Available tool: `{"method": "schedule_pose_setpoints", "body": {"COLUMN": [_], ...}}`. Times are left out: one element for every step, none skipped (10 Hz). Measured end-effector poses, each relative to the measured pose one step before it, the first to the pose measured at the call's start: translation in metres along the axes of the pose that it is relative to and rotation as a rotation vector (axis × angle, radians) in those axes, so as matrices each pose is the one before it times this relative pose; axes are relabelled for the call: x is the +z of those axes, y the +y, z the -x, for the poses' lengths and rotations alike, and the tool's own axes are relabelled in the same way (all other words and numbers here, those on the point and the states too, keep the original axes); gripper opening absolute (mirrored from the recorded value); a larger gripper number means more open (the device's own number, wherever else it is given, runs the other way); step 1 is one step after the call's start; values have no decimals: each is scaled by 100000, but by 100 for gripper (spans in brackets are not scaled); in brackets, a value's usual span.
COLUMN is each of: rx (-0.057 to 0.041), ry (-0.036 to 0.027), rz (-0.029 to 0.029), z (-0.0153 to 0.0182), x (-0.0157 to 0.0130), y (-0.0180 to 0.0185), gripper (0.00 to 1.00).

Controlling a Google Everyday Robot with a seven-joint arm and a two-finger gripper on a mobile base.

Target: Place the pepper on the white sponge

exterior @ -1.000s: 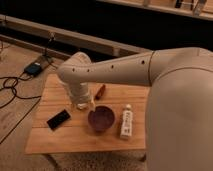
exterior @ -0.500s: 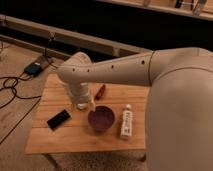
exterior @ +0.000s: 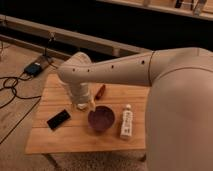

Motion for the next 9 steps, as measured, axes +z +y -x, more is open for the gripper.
{"method": "schedule_pose_setpoints", "body": {"rx": [-4, 4, -10, -2, -4, -14, 2, 58, 894], "ry": [-8, 6, 8, -2, 1, 5, -7, 22, 118], "rz": [0, -1, -12, 2, -5, -2, 10, 56, 465], "z": [0, -2, -4, -1, -1, -2, 1, 11, 278], "x": [-4, 3, 6, -3, 1, 4, -6, -5, 76], "y": [0, 0, -2, 1, -1, 8, 5, 2, -115], "gripper": [65, 65, 65, 65, 65, 65, 65, 65, 65]}}
